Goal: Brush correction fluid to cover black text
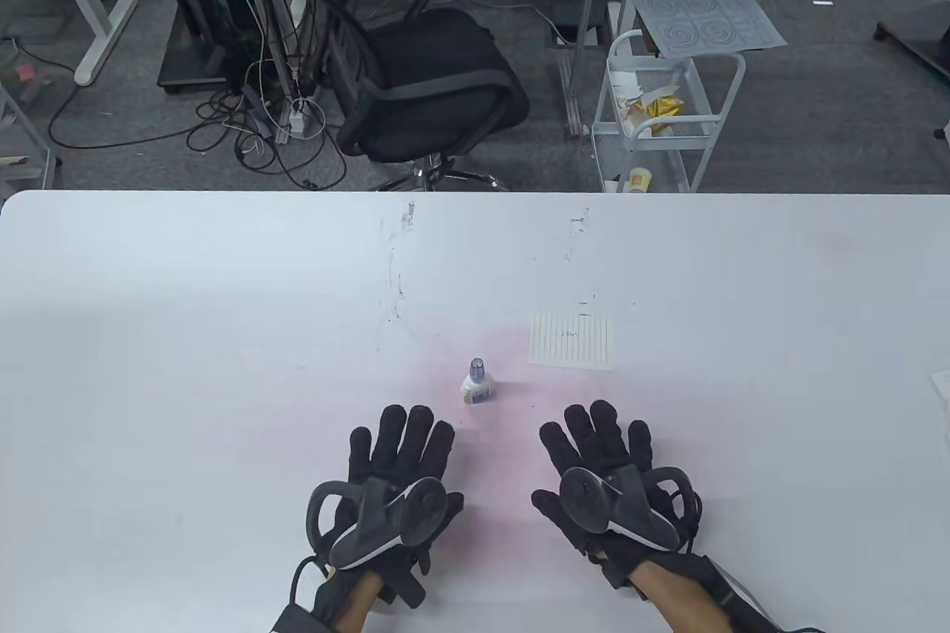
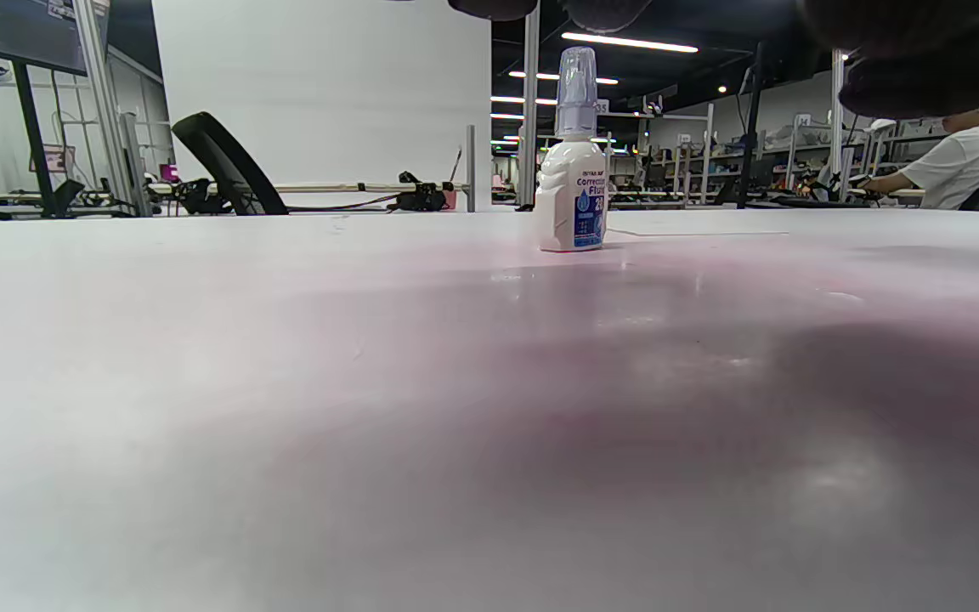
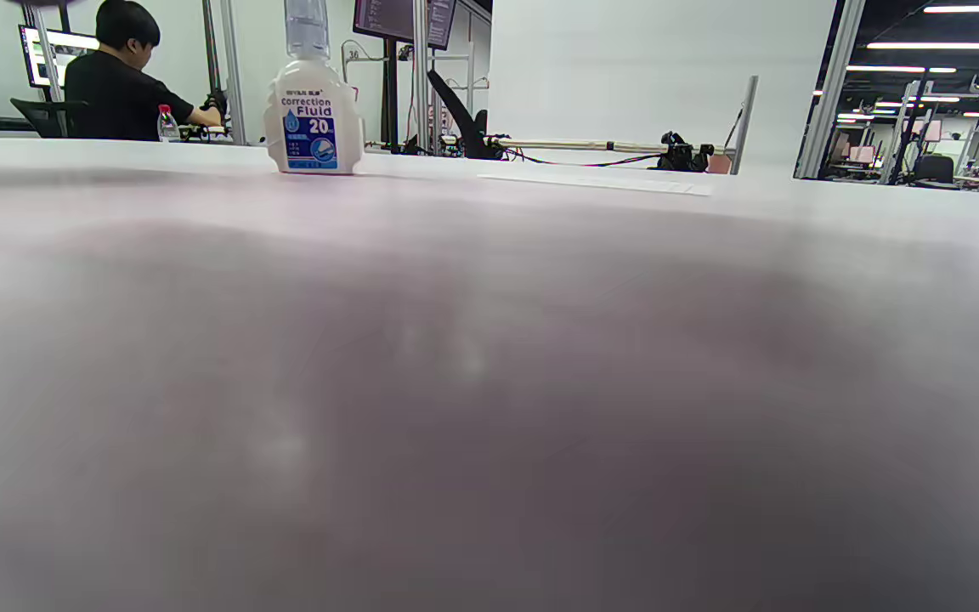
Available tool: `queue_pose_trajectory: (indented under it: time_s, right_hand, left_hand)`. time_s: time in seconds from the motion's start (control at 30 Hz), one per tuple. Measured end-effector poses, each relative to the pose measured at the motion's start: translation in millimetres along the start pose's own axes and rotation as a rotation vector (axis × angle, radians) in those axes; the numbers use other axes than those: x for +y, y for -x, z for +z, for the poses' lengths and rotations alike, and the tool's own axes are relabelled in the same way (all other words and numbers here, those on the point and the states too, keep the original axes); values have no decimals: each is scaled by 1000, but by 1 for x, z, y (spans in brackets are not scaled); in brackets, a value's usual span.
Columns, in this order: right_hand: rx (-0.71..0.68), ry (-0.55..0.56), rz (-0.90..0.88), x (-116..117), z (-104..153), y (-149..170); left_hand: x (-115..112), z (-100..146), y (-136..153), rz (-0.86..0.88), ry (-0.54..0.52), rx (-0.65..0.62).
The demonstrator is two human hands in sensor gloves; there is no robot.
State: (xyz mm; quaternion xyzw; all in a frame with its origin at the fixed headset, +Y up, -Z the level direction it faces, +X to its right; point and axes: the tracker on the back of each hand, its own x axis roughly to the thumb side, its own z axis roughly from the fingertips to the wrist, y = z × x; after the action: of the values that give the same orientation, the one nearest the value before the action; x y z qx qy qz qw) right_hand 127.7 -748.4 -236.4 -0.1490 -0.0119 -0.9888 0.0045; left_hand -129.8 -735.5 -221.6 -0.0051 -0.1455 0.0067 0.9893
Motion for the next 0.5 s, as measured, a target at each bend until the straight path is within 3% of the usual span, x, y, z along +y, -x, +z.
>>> queue_pose_trajectory:
  time_s: [0.5]
  right_hand:
    - [-3,-14,-8,1,0,0]
  left_hand:
    - [-1,0,2,9,3,8]
